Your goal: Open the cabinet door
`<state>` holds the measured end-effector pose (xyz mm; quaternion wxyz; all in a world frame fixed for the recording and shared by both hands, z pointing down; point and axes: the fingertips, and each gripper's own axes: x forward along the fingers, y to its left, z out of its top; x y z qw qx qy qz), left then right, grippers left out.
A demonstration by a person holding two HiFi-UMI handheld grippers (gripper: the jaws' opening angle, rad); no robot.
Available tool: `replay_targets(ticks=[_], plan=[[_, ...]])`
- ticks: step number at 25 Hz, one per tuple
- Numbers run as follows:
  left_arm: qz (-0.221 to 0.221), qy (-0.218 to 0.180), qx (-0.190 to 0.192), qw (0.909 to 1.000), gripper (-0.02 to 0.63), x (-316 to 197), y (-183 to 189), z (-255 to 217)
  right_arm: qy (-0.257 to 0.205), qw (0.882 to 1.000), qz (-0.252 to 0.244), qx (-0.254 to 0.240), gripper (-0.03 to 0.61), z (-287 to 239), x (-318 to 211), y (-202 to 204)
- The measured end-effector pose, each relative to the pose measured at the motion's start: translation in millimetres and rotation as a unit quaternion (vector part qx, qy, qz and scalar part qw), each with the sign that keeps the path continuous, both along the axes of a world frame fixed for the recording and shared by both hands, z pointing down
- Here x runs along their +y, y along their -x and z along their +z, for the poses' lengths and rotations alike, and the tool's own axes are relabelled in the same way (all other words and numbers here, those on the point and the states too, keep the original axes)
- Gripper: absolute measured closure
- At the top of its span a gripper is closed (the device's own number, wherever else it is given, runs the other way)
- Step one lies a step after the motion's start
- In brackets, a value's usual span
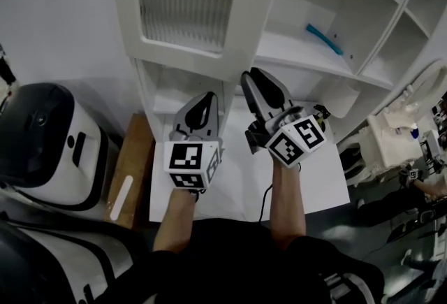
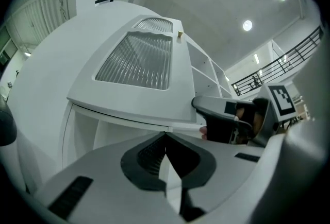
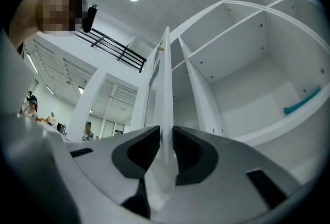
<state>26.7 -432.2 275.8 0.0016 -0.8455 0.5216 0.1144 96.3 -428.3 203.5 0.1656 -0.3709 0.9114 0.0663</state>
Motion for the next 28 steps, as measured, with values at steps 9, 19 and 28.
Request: replay_targets(ticks=[9,19,28], plan=[[-0.013,0.013,-0.006,0.9998,0.601,21.8,6.1,5.9,-0.001,1.0,-0.015,-0.005,0.491,-0.5,28.0,9.6],[-0.027,0.029,-0.005,0.9992,0.6,52.6,11.9,16.1,-0.008,0.999,-0.033,-0.005,0.494,-0.9,57.1,21.9],[-0.05,0.025,-0.001,0.9984,0.6,79.0,28.0,16.2,-0.014,0.998,-0.056,-0.006,0.502,-0.5,83.9,37.0]])
